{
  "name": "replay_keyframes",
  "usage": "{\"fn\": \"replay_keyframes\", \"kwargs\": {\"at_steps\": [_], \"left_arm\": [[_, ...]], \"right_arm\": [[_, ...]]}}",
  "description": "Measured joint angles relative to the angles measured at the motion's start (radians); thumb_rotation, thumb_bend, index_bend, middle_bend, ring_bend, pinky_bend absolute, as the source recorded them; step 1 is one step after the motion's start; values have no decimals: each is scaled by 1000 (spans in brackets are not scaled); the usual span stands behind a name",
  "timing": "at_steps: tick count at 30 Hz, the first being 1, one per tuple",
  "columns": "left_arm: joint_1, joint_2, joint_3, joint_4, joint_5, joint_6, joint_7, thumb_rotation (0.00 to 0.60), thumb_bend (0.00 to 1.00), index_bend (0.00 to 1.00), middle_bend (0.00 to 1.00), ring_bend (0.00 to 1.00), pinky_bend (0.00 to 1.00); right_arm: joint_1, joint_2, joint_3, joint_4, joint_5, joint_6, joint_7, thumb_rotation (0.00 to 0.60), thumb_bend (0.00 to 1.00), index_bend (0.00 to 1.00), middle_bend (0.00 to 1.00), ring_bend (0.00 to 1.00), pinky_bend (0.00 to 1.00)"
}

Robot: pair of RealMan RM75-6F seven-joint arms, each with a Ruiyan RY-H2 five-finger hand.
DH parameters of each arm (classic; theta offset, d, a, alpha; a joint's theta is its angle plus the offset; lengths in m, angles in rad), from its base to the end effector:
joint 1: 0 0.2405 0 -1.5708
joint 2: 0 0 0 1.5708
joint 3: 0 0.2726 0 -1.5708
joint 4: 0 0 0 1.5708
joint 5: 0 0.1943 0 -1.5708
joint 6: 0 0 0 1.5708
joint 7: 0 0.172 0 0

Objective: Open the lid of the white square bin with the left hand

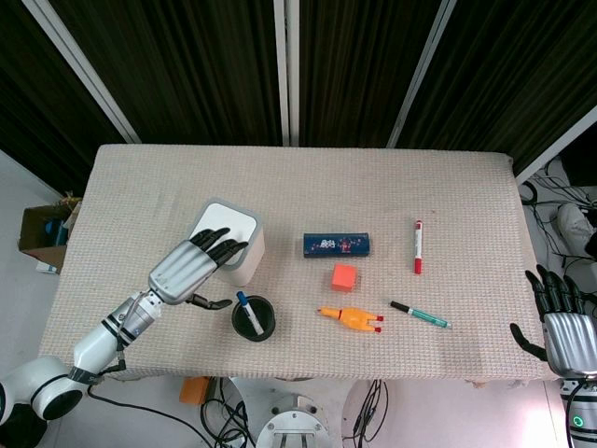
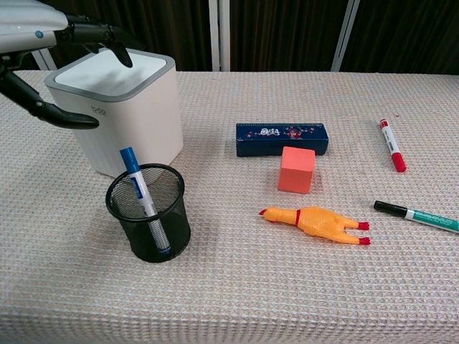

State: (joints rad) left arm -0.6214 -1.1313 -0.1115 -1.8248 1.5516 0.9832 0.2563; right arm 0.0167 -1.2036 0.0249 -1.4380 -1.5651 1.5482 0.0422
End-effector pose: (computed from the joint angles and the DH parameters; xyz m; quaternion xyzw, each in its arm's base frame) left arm -0.1391 0.3130 0.0883 -0.8183 -0.2406 -0.3819 0.3559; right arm -0.3457 -0.1826 0.1690 0.6003 -0.3695 0.3777 0.6004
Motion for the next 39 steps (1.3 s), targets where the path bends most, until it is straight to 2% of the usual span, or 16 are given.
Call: {"fn": "replay_keyframes", "kwargs": {"at_steps": [20,33,39], "left_arm": [[-6,-4,30,37,9,30,-50,294,166,92,190,61,201],[-6,-20,45,99,-14,25,-101,277,173,102,283,60,200],[-8,-37,61,120,-14,14,-107,274,172,103,288,60,200]], "right_arm": [[6,-11,2,-1,0,-9,-15,600,216,0,0,0,0],[7,-14,-2,12,3,-17,-7,600,233,0,0,0,0],[7,-15,-2,15,2,-18,-4,600,233,0,0,0,0]]}}
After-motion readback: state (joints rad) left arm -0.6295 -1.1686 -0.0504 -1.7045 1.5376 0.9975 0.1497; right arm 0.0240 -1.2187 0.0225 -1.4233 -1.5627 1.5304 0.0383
